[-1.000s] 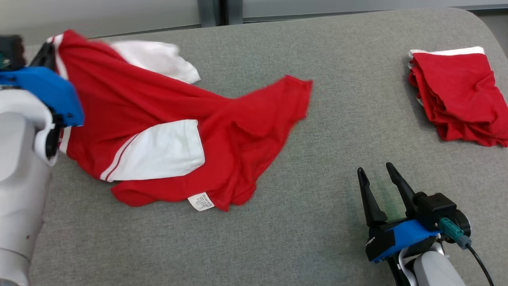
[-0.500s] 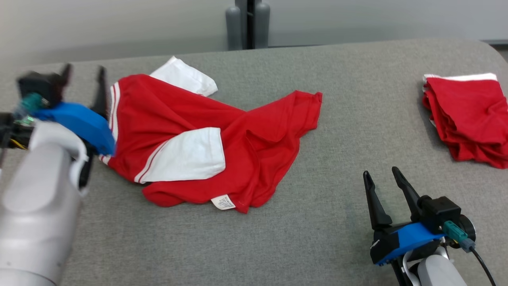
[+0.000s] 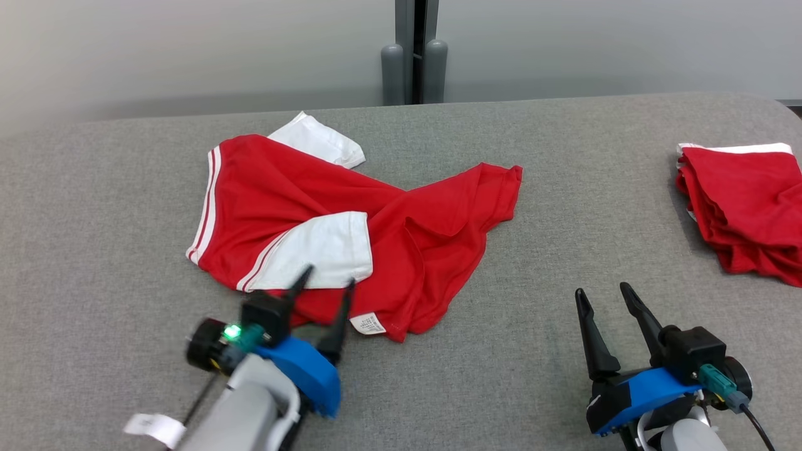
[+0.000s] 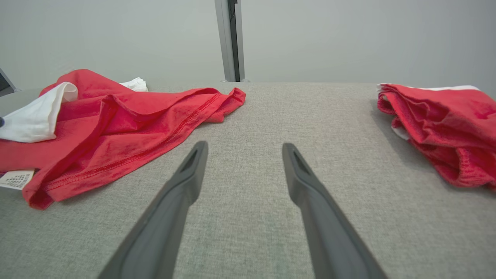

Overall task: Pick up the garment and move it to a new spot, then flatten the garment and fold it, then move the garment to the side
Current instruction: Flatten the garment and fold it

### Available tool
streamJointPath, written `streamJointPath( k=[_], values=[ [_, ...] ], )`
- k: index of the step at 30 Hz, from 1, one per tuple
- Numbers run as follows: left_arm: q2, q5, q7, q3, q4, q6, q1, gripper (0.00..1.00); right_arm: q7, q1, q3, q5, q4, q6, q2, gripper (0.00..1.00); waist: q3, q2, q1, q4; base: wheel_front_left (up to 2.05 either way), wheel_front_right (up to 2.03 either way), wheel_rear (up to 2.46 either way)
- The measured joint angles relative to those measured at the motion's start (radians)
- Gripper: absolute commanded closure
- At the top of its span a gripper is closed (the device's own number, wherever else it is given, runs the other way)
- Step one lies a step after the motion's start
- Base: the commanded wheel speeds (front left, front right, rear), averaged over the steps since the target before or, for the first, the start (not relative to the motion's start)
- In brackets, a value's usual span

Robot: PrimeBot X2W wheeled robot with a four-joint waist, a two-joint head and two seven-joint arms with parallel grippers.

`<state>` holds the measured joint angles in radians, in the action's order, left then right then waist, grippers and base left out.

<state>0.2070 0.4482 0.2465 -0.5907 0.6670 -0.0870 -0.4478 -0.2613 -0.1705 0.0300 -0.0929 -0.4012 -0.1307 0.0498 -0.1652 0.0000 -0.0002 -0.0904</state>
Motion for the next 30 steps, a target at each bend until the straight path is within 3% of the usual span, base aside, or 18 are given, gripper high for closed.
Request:
streamJointPath(
  k=[2, 7, 17, 18, 19, 20, 30],
  values=[
    [-0.029, -0.002, -0.035, -0.043, -0.045, 0.001, 0.057, 0.00, 0.000, 0.002, -0.001, 0.002, 0.000, 0.000, 0.000, 0.00, -0.003, 0.0000, 0.0000, 0.002, 0.00, 0.00, 0.00],
    [-0.039, -0.030, -0.073, -0.090, -0.064, 0.012, 0.082, 0.00, 0.000, 0.002, 0.007, 0.002, -0.002, 0.000, 0.000, 0.00, -0.009, 0.0000, 0.0001, -0.001, 0.00, 0.00, 0.00],
    [-0.086, -0.022, -0.174, -0.153, -0.005, -0.007, 0.068, 0.00, 0.000, -0.006, 0.013, 0.001, -0.004, 0.000, 0.000, 0.00, -0.030, 0.0000, 0.0002, -0.041, 0.00, 0.00, 0.00],
    [-0.086, -0.028, -0.179, -0.159, 0.007, -0.006, 0.058, 0.24, 0.000, -0.006, 0.013, -0.001, -0.004, 0.000, 0.000, 0.00, -0.032, 0.0000, 0.0002, -0.045, 0.00, 0.00, 0.00],
    [-0.086, -0.029, -0.182, -0.161, 0.016, -0.002, 0.049, 0.69, 0.000, -0.007, 0.014, -0.003, -0.004, 0.000, 0.000, 0.00, -0.034, 0.0000, 0.0002, -0.050, 0.00, 0.00, 0.00],
    [-0.086, -0.032, -0.182, -0.163, 0.025, -0.002, 0.040, 1.00, 0.000, -0.008, 0.014, -0.004, -0.004, 0.000, 0.000, 0.00, -0.036, 0.0000, 0.0002, -0.054, 0.00, 0.00, 0.00],
    [-0.131, -0.083, -0.132, -0.242, -0.040, -0.012, -0.051, 1.00, 0.000, -0.007, -0.034, -0.002, -0.014, 0.000, 0.000, 0.00, -0.019, 0.0000, 0.0002, -0.079, 0.00, 0.00, 0.00]
  ],
)
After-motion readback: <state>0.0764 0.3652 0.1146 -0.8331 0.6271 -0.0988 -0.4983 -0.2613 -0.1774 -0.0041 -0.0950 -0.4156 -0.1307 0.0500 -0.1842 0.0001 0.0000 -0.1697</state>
